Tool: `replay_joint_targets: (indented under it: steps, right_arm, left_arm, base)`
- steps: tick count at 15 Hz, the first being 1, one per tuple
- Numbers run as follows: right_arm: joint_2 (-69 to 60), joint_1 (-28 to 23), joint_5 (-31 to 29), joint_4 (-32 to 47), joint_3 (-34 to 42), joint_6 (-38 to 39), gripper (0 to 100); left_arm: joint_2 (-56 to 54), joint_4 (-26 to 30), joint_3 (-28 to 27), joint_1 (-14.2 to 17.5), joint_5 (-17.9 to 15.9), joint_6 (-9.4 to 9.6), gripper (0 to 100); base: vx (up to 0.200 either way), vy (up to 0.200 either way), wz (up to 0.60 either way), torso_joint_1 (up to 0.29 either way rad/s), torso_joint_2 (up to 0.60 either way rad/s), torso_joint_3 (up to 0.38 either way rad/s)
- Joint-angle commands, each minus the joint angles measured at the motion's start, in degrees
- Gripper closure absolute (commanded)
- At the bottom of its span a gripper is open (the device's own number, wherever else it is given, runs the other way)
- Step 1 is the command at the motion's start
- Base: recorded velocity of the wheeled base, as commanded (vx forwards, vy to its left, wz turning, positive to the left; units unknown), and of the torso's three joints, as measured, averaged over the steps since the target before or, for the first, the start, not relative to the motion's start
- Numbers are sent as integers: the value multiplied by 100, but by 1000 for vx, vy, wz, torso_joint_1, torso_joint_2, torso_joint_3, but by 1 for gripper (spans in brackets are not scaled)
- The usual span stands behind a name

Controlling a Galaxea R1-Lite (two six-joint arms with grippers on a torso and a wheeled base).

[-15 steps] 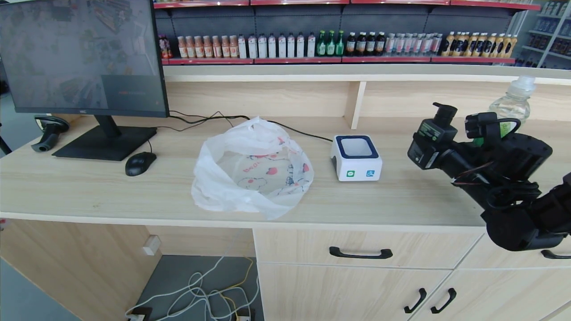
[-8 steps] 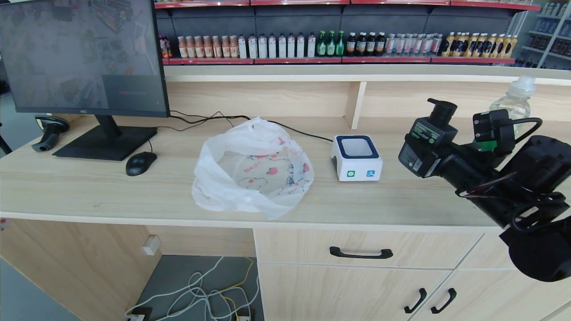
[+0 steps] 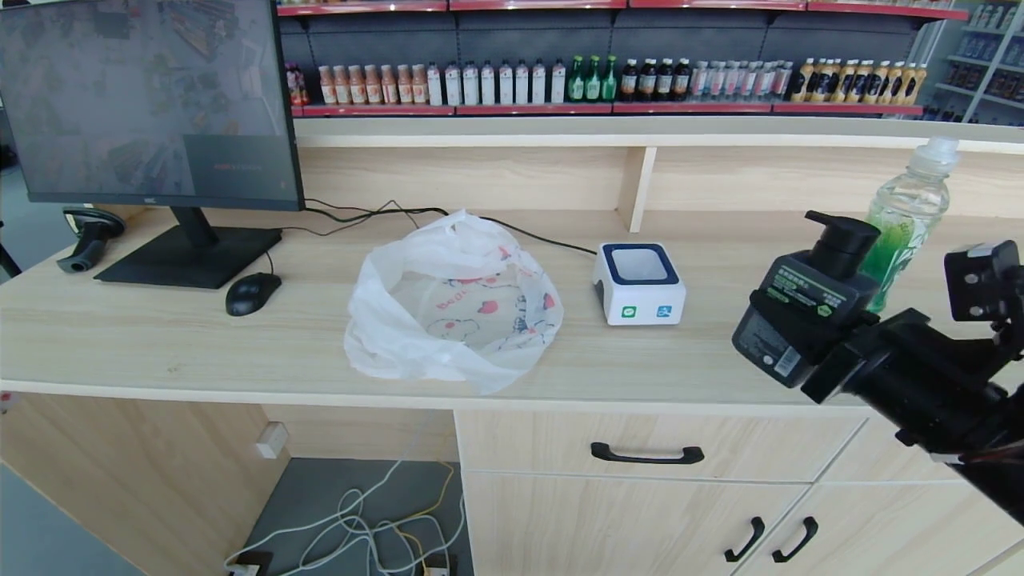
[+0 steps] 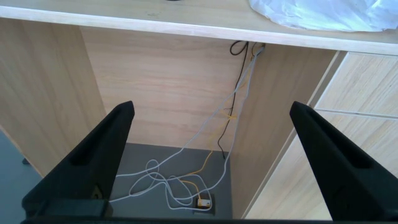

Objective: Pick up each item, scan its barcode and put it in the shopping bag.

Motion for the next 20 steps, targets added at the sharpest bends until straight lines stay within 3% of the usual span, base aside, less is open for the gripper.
replay_joint_targets:
  steps: [1, 8, 13, 15, 20]
  right_arm:
    - [-866, 535, 1, 22, 656, 212, 100]
    - [-1156, 2205, 1, 31, 1165, 977, 100]
    - [-1271, 2530, 124, -13, 1218, 1900, 100]
    - [-1754, 3040, 133, 40, 1376, 2638, 100]
    - [-2150, 3110, 212, 40, 1420, 3710, 100]
  left_arm:
    - [-2, -2, 0, 1, 1, -5, 0]
    - [-2, -2, 0, 1, 1, 4, 0]
    - [-2, -2, 0, 1, 1, -5, 0]
    - [-2, -2, 0, 1, 1, -5, 0]
    - [-2, -2, 0, 1, 1, -5, 0]
  base:
    - [0, 0, 0, 0, 0, 0]
    - [0, 0, 0, 0, 0, 0]
    - [0, 0, 0, 0, 0, 0]
    - [0, 0, 0, 0, 0, 0]
    - [0, 0, 0, 0, 0, 0]
